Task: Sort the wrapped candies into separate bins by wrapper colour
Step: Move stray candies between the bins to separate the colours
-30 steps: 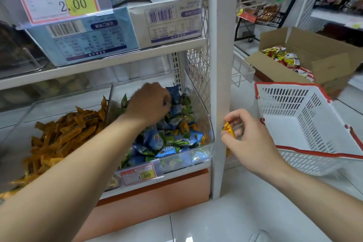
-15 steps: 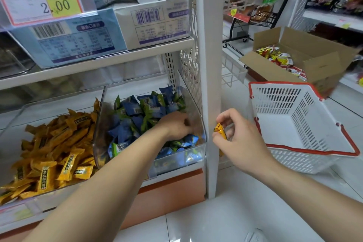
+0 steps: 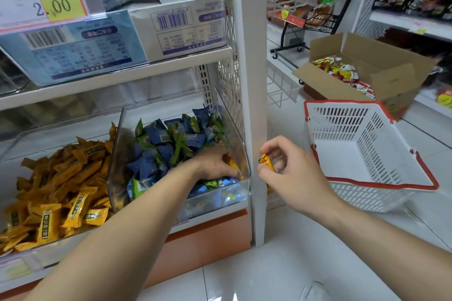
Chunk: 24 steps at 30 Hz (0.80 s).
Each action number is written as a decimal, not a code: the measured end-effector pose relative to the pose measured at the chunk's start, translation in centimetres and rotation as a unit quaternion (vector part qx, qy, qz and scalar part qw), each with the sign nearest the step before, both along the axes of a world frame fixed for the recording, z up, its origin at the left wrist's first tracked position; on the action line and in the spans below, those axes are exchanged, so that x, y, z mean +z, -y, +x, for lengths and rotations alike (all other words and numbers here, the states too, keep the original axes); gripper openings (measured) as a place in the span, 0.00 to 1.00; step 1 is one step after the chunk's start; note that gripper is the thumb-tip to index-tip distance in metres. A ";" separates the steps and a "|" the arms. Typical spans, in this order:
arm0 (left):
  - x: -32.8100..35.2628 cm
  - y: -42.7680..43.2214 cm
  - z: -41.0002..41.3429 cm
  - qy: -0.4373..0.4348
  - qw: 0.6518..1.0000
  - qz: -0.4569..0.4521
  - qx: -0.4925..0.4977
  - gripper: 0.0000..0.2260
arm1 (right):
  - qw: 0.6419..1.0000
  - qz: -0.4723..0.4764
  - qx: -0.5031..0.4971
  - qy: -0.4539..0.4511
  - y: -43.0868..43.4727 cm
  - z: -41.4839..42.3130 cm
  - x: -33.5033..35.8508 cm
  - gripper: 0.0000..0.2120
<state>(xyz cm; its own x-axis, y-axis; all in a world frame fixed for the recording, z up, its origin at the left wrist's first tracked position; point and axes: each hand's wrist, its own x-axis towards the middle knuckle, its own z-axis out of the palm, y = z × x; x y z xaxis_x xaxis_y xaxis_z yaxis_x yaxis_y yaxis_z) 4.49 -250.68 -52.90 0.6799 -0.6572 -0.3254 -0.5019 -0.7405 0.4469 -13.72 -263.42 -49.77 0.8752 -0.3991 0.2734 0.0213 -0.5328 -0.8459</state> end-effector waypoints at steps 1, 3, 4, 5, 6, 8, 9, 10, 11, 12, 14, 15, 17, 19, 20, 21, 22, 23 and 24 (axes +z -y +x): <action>0.0 -0.1 0.0 0.000 1.000 -0.017 0.001 0.17 | 1.000 0.004 0.001 0.002 -0.1 -0.1 0.1 0.11; 0.4 -0.4 0.2 -0.014 0.997 -0.076 0.017 0.13 | 1.000 0.015 0.006 0.007 -0.4 -0.4 0.4 0.10; 0.7 -0.6 0.3 -0.020 0.992 -0.120 0.040 0.13 | 1.000 0.023 0.008 0.009 -0.5 -0.5 0.6 0.10; 1.2 -0.9 0.4 -0.020 0.984 -0.166 0.068 0.13 | 0.999 0.034 0.011 0.010 -0.7 -0.5 0.9 0.09; 1.7 -1.1 0.5 -0.010 0.974 -0.206 0.096 0.13 | 0.999 0.047 0.017 0.012 -0.9 -0.5 1.2 0.09; 2.7 -1.6 0.7 0.002 0.952 -0.270 0.147 0.14 | 0.997 0.075 0.034 0.013 -1.6 -0.4 1.8 0.09; 3.2 -2.0 0.7 0.003 0.939 -0.300 0.168 0.15 | 0.995 0.089 0.043 0.013 -1.9 -0.2 2.1 0.09; 3.7 -2.4 0.8 0.003 0.926 -0.328 0.187 0.14 | 0.993 0.103 0.052 0.011 -2.4 0.0 2.3 0.09; 4.3 -2.8 0.8 -0.001 0.912 -0.355 0.204 0.13 | 0.992 0.113 0.060 0.010 -3.0 0.2 2.5 0.09; 4.9 -3.2 0.7 -0.008 0.899 -0.379 0.218 0.12 | 0.990 0.119 0.068 0.010 -3.6 0.5 2.7 0.09; 6.2 -4.2 0.3 -0.021 0.874 -0.423 0.237 0.11 | 0.988 0.136 0.075 0.006 -5.0 1.2 2.7 0.09; 6.7 -4.9 0.0 -0.018 0.865 -0.435 0.251 0.11 | 0.985 0.154 0.074 0.001 -5.8 1.7 2.8 0.10; 7.5 -6.4 -0.5 -0.018 0.844 -0.450 0.290 0.12 | 0.977 0.202 0.060 -0.006 -7.4 3.1 2.8 0.10; 8.1 -8.1 -1.3 -0.061 0.808 -0.484 0.330 0.12 | 0.969 0.244 0.035 -0.013 -8.7 4.8 2.9 0.12; 8.3 -9.0 -1.7 -0.084 0.788 -0.502 0.348 0.11 | 0.963 0.268 0.032 -0.017 -9.5 5.6 3.1 0.13; 8.5 -9.8 -2.3 -0.097 0.771 -0.514 0.362 0.10 | 0.953 0.302 0.036 -0.017 -10.4 6.4 3.4 0.12; 8.6 -10.6 -2.7 -0.100 0.763 -0.519 0.372 0.09 | 0.942 0.333 0.046 -0.013 -11.3 7.0 3.8 0.09; 8.7 -11.3 -3.2 -0.098 0.758 -0.522 0.379 0.09 | 0.934 0.352 0.059 -0.004 -12.3 7.6 4.2 0.04; 8.7 -12.0 -3.6 -0.092 0.756 -0.524 0.382 0.08 | 0.935 0.348 0.067 0.003 -13.4 8.1 4.4 0.04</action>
